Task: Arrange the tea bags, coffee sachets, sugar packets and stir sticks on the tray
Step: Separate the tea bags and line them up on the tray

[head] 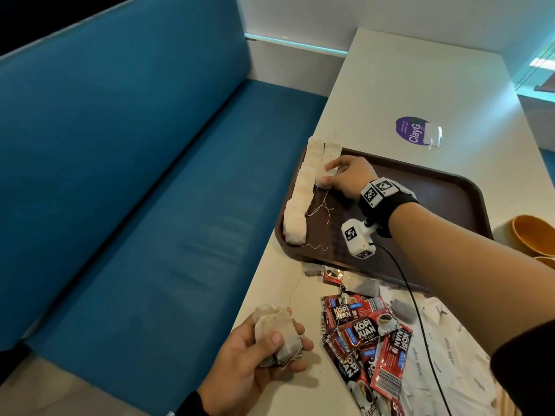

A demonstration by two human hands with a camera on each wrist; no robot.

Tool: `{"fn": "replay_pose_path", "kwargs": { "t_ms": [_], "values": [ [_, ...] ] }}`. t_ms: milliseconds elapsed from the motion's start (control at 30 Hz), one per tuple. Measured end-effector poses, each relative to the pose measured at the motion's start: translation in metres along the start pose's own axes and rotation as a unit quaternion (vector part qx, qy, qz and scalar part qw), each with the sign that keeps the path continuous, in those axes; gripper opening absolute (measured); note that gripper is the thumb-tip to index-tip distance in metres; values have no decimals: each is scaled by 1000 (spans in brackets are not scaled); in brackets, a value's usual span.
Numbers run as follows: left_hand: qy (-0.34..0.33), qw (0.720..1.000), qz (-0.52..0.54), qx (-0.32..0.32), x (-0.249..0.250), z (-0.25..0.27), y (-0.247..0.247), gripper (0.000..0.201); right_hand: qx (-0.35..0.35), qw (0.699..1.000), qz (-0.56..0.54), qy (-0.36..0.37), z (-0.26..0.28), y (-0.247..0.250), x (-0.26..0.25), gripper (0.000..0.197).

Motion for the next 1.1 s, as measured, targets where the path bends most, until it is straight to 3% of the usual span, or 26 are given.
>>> {"fn": "replay_pose_path", "kwargs": {
  "t_ms": [167,300,533,733,1000,1100],
  "values": [
    [-26,1000,-1,-12,3,1,0,68,26,997,-64,29,38,24,-5,27],
    [-44,998,21,-42,4,3,-2,73,-40,993,-100,56,115,30,-9,16],
    [-54,998,-38,-18,5,3,-4,59,-151,980,-126,45,247,-6,25,12],
    [-71,997,-44,2,7,6,-4,56,-171,969,-177,9,284,-51,63,30],
    [-89,994,-58,-8,10,7,-10,58,-139,960,-245,-3,304,-58,82,4],
    [-84,995,-46,-10,8,7,-10,64,-126,948,-290,-23,303,-55,91,12]
  ]
}}
Point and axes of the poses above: each hand's wrist, its own z-axis away from the middle knuckle, its own y-axis out of the back of the hand, x = y × z, the point moved 8 cm from there along -z, towards the middle knuckle, and after that the axes turned 14 degrees about -y, right-handed, at the moved point
